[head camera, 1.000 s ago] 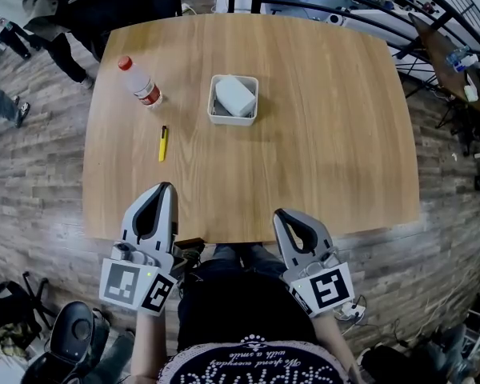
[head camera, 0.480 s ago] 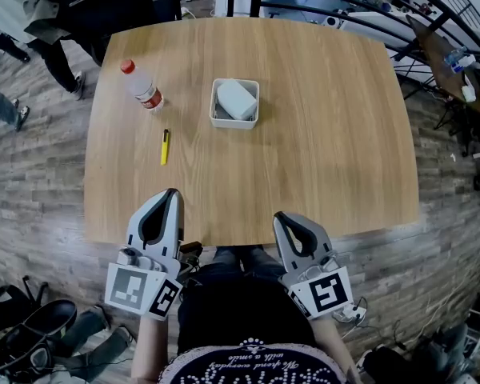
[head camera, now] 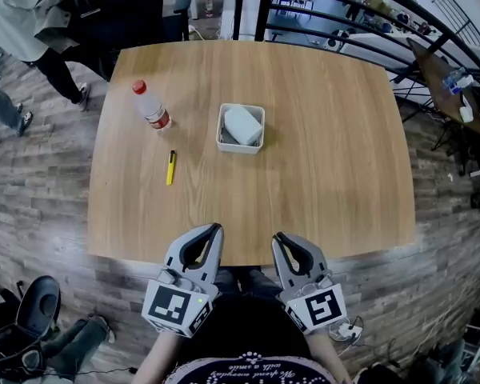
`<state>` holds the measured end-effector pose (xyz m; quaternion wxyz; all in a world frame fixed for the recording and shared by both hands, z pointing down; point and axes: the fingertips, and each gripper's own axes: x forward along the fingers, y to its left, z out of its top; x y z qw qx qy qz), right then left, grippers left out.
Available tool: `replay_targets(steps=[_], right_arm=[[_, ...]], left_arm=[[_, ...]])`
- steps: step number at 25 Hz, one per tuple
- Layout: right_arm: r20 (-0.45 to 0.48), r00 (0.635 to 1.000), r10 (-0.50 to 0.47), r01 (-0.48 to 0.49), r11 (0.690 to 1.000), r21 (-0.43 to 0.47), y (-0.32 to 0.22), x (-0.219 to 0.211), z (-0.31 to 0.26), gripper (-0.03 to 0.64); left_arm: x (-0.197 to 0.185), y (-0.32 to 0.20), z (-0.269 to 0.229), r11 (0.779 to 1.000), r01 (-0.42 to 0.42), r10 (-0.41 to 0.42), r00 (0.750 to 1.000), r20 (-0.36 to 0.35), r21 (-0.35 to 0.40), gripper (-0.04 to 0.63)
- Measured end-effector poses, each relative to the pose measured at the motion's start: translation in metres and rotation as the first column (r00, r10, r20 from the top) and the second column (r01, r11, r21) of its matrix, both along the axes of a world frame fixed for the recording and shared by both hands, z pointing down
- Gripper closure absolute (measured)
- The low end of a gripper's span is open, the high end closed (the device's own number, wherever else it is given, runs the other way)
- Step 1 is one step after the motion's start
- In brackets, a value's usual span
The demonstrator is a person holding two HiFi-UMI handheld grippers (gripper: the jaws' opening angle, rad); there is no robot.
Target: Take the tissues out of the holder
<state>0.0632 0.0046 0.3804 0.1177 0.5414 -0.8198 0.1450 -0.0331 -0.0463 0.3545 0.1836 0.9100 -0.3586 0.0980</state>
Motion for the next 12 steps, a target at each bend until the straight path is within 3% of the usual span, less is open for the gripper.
replay_targets(steps=[5, 8, 12], right_arm=[[-0.009, 1.000, 0.007, -0.007, 1.000, 0.015, -0.008, 0.003, -0.001, 0.600], [-0.019, 1.000, 0.016, -0.016, 1.000, 0.010, -0.023, 0.010, 0.002, 0.501], [-0.036, 0.999, -0.010, 0.010, 1.000, 0.005, -0.051, 0.018, 0.010, 0.483]], left_arm=[[0.002, 0.000, 0.002, 1.000, 0.004, -0.004, 1.000, -0.008, -0.013, 0.590], [0.002, -0.005, 0.005, 1.000, 0.015, -0.015, 1.000, -0.009, -0.021, 0.591], [0.001, -0.008, 0.009, 0.999, 0.028, -0.029, 1.000, -0.011, -0.032, 0.590]])
